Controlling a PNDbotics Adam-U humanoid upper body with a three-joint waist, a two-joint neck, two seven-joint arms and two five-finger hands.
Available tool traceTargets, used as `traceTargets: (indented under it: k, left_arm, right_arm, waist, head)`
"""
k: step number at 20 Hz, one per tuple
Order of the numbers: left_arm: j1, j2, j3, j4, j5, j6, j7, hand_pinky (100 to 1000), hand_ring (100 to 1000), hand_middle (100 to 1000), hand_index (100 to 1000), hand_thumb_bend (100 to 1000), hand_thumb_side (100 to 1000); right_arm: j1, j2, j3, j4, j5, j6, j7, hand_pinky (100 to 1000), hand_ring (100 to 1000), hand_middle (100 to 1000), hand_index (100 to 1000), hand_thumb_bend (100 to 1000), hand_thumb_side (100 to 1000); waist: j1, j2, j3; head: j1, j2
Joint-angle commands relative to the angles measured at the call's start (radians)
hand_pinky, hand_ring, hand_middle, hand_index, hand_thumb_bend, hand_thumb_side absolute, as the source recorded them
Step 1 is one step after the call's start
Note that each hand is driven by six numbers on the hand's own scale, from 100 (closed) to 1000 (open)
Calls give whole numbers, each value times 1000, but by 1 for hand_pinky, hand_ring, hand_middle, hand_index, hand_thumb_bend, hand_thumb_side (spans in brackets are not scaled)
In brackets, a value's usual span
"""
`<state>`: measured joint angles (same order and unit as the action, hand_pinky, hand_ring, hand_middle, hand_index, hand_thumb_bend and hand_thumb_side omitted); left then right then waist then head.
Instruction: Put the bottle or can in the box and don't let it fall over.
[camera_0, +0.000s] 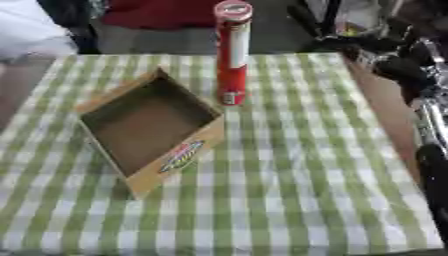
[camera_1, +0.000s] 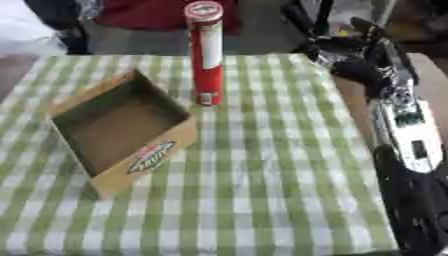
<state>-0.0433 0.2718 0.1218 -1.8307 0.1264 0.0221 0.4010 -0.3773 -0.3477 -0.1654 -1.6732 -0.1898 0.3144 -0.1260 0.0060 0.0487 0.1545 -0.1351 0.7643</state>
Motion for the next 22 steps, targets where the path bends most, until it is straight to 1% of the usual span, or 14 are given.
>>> traceTargets:
  k: [1,6,11,20,22]
  left_arm:
    - [-9,23,6,-17,-1,-1,-2,825,959,761,783,627,628]
    - [-11,24,5,-17,-1,0,-3,825,959,761,783,627,628]
    - [-14,25,3,-17,-1,0,-5,825,959,761,783,626,628]
    - [-18,24,-1,-16,2,0,-9,825,959,761,783,624,628]
    - [-18,24,-1,-16,2,1,-10,825,959,761,783,625,628]
  right_arm:
    - [-17,-32,-1,-6,-5,-2,2,917,979,999,902,674,100]
    - [-23,-27,12,1,-2,1,14,918,982,1000,904,698,106]
    - [-52,-6,40,31,7,6,46,921,988,1000,906,732,140]
    - [-144,59,78,123,42,-2,92,923,996,1000,913,765,172]
    - [-164,74,82,148,54,-6,98,925,999,1000,917,788,195]
  waist:
    - [1,-4,1]
    - [1,-3,2]
    - [2,-4,7]
    - [3,-1,17]
    - [3,1,19]
  head:
    - [1,6]
    - [0,6]
    - [-4,6]
    - [-14,6]
    - [-15,6]
